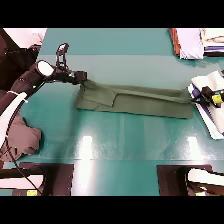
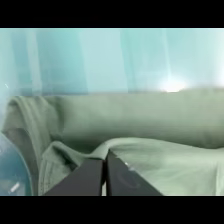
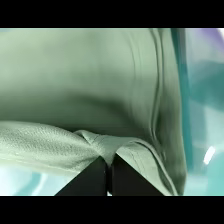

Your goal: Fold the shirts.

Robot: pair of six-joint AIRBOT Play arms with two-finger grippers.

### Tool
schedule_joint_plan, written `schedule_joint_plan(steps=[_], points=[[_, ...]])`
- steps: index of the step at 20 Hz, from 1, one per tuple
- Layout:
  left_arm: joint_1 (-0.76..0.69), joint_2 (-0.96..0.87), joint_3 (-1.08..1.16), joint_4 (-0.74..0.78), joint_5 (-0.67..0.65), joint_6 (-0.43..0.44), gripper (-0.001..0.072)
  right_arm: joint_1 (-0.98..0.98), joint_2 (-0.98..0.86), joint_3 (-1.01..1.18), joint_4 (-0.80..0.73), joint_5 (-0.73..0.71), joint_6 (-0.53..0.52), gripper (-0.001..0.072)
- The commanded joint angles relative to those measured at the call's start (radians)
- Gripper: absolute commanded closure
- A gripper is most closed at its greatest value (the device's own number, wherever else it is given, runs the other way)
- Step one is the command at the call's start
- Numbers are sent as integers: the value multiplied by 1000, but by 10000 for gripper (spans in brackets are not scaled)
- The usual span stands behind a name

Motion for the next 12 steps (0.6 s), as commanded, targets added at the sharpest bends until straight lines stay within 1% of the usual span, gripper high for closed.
schedule_joint_plan(steps=[1, 2, 3, 5, 6, 7, 9, 10, 11, 12], points=[[0, -18, 8, -4, 74, -4, 367, 21, -73, 66, 48, -79, -12, 525], [1, -18, 8, -4, 74, -14, 138, 33, -86, 86, 48, -100, -12, 186], [1, -17, 8, -4, 74, -27, 169, 45, -96, 108, 48, -110, -12, 36], [1, -13, 8, -4, 66, -29, 165, 52, -102, 154, 46, -87, -26, 37], [0, -3, 8, -3, 47, -28, 165, 50, -98, 169, 45, -55, -52, 38], [1, 4, 8, -3, 19, -27, 166, 40, -92, 171, 44, -18, -76, 40], [0, 14, 8, -3, -55, -28, 167, 5, -90, 166, 11, 58, -90, 65], [0, 14, 8, -3, -90, -28, 212, -14, -90, 149, -1, 87, -91, 79], [0, 14, 8, -3, -119, -27, 446, -34, -90, 125, -3, 102, -92, 138], [0, 13, 8, -3, -137, -27, 664, -58, -90, 95, -3, 101, -105, 159]])
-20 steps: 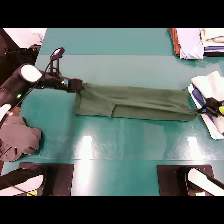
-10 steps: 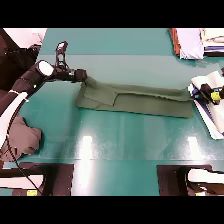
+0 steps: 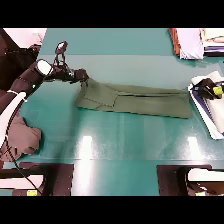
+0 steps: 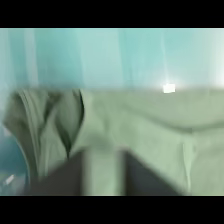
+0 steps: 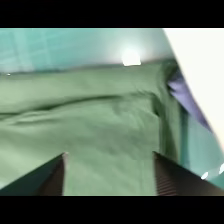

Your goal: Fold the shirts.

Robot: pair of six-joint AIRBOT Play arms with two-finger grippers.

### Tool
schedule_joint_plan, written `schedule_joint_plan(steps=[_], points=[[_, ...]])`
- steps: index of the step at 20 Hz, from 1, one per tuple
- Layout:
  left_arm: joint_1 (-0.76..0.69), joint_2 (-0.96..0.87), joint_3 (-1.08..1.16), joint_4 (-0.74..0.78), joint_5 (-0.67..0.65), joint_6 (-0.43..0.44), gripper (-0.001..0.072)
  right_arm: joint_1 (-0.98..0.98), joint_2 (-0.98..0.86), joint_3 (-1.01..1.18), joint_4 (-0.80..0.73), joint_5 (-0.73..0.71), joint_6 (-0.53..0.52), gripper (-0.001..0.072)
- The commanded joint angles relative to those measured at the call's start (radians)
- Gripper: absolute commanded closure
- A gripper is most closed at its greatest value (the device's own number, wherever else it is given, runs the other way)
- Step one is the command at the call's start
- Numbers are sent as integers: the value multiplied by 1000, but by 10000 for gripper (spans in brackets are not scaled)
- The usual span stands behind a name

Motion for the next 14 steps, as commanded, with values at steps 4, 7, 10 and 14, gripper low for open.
schedule_joint_plan(steps=[4, 7, 10, 14], points=[[0, 5, 0, 0, -103, -1, 681, -75, -14, -151, -11, -8, -64, 157], [0, 5, 0, 0, -108, -1, 681, -75, -66, -161, 8, -19, -72, 155], [0, 1, 0, 0, -112, -1, 681, -72, -129, -133, 100, -18, -87, 155], [0, -10, -1, -1, -132, -1, 681, -43, -169, -127, 111, -30, -87, 158]])
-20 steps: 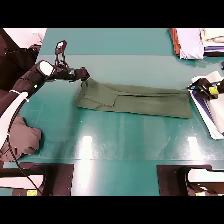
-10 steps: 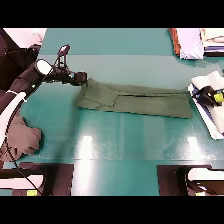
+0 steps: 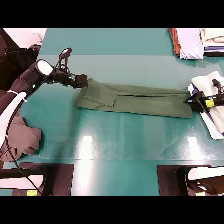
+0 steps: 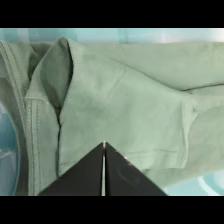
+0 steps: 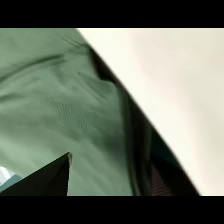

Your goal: Fold the shirts.

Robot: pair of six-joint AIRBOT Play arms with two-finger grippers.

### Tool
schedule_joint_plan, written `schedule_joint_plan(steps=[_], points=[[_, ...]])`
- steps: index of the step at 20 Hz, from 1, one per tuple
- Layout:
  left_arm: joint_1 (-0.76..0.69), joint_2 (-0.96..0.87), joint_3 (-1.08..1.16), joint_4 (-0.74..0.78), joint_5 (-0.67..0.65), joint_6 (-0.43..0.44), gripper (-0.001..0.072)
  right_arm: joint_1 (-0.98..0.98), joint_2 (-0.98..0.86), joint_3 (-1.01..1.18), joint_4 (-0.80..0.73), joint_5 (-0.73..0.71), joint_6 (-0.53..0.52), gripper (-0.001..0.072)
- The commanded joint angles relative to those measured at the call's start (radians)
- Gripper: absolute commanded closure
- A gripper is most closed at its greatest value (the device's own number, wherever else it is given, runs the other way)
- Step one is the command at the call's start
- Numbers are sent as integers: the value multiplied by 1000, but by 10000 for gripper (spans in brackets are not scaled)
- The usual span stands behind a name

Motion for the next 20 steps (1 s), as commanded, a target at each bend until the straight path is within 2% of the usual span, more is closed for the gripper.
schedule_joint_plan(steps=[1, 2, 3, 5, 6, 11, 15, 20], points=[[0, -5, 0, -7, -27, 0, 681, 18, -36, 2, 17, -35, -6, 221], [0, -5, 0, -23, -32, 0, 682, 26, -37, 3, 17, -48, -6, 390], [-1, -5, 0, -45, -27, 0, 682, 28, -37, 3, 18, -55, -17, 505], [-29, -9, 8, -61, -19, 21, 682, 50, -36, 3, 18, -32, -51, 667], [-48, -25, 35, -60, -39, 33, 683, 58, -30, 5, 16, -17, -72, 694], [-165, -187, 272, -60, -79, 43, 683, 105, 115, 13, 16, 13, -58, 696], [-252, -330, 424, -69, -86, 26, 682, 192, 215, 158, 17, 61, 56, 696], [-345, -484, 553, -136, -99, 26, 682, 376, 231, 414, 18, 123, 159, 696]])
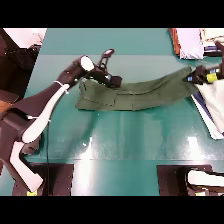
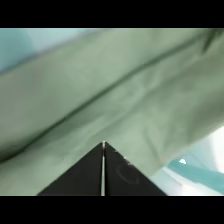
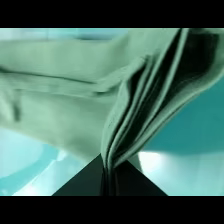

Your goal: Fold the shirts.

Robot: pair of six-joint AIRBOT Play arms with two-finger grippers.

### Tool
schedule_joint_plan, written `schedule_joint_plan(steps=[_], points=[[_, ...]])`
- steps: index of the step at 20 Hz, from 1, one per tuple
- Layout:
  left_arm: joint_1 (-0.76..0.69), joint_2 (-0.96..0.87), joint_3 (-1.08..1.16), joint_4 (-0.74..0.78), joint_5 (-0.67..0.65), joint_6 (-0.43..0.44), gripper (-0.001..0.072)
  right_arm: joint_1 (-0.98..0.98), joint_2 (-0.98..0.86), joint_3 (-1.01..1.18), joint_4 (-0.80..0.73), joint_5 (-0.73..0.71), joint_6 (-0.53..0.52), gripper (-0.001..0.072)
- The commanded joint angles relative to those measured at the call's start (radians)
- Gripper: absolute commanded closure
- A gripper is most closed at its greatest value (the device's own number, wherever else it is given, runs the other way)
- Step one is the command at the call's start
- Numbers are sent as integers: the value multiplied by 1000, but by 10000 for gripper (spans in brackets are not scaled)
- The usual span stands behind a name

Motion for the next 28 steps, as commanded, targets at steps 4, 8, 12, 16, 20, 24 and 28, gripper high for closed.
schedule_joint_plan(steps=[4, 8, 12, 16, 20, 24, 28], points=[[-100, -155, 105, -60, 24, -2, 682, 242, 16, 260, 1, 27, 105, 696], [-104, -187, 105, -116, 39, -2, 682, 358, 14, 333, 2, -1, 117, 696], [-104, -191, 105, -114, 37, -2, 682, 440, -36, 402, 1, 1, 116, 696], [-68, -164, 105, -95, 6, 25, 683, 489, -100, 477, 0, 0, 116, 696], [62, -49, 105, 27, -40, 21, 684, 536, -164, 528, 3, -8, 115, 695], [254, 103, 105, 143, -127, 25, 682, 636, -253, 503, 209, -119, 32, 694], [433, 227, 105, 153, -184, 25, 682, 790, -401, 523, 287, -269, -43, 368]])
